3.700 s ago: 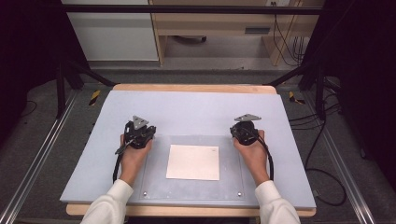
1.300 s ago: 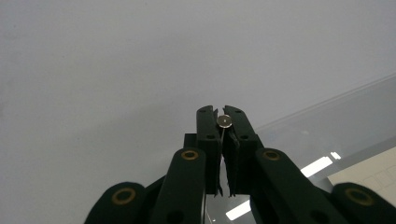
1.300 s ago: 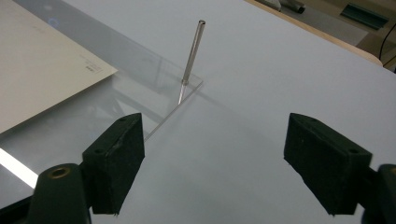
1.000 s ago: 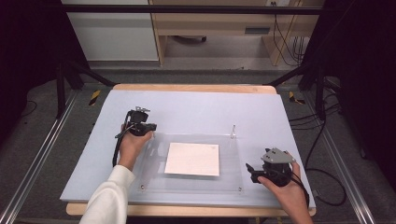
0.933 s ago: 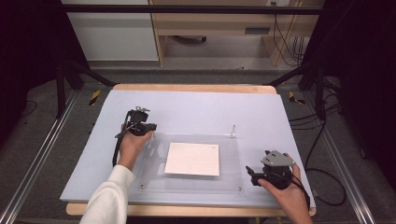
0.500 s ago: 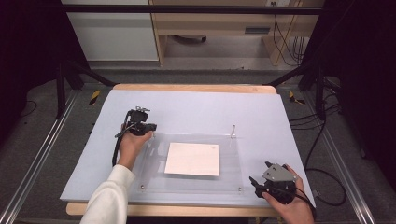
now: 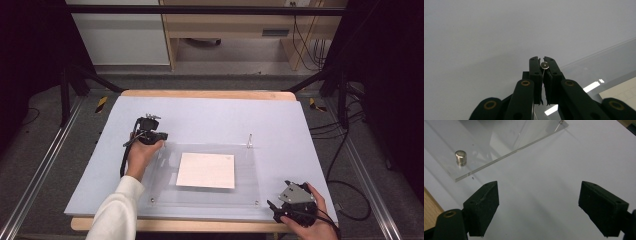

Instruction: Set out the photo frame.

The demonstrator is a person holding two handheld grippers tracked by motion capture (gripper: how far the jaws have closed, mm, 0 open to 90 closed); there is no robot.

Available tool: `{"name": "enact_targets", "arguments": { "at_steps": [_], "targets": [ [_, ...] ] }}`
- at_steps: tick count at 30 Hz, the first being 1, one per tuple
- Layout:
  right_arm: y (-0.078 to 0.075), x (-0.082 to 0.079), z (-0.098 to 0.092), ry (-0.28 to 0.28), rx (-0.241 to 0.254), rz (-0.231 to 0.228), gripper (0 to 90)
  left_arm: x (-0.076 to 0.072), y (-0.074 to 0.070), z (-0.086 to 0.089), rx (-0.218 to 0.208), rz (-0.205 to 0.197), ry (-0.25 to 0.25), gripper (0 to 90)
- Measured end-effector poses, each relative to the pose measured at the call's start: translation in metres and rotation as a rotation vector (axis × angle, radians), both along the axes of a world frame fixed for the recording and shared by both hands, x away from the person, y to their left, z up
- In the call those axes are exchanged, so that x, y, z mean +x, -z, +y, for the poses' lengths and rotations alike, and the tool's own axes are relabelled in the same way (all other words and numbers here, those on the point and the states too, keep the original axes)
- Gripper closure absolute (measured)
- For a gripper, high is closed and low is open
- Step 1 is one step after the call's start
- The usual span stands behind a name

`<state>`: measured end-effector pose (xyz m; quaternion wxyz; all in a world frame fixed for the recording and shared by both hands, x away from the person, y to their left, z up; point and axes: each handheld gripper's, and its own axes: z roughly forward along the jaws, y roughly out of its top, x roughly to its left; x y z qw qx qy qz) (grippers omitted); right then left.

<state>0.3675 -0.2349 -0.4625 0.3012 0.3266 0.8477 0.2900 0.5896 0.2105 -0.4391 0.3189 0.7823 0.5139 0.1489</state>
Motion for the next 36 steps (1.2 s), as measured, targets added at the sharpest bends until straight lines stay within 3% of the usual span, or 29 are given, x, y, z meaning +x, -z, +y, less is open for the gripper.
{"name": "enact_targets", "arguments": {
  "at_steps": [4,10,14,15,22,26,32,36],
  "targets": [
    [0.005,-0.002,0.008,-0.041,-0.044,0.015,18.2,0.001,0.001,0.001,-0.010,0.004,-0.004,84.8],
    [0.005,-0.001,0.017,-0.095,-0.034,0.009,18.2,0.002,0.001,0.001,-0.012,0.011,-0.006,84.8],
    [0.006,-0.002,0.025,-0.132,-0.047,-0.011,19.7,0.002,0.001,0.000,-0.011,0.012,-0.007,84.7],
    [0.007,-0.003,0.029,-0.157,-0.060,-0.036,21.5,0.002,0.001,0.000,-0.009,0.011,-0.006,84.7],
    [0.006,-0.004,0.035,-0.206,-0.043,-0.088,26.2,0.004,0.001,0.002,-0.019,0.021,-0.002,84.7],
    [0.006,-0.004,0.041,-0.252,-0.054,-0.140,31.6,0.005,0.002,0.003,-0.029,0.020,0.005,84.6],
    [0.007,-0.002,0.047,-0.286,-0.062,-0.150,34.5,0.006,0.002,0.003,-0.030,0.025,0.005,84.6],
    [0.006,-0.002,0.050,-0.311,-0.065,-0.164,41.1,0.006,0.003,0.003,-0.029,0.020,0.009,84.6]
  ]
}}
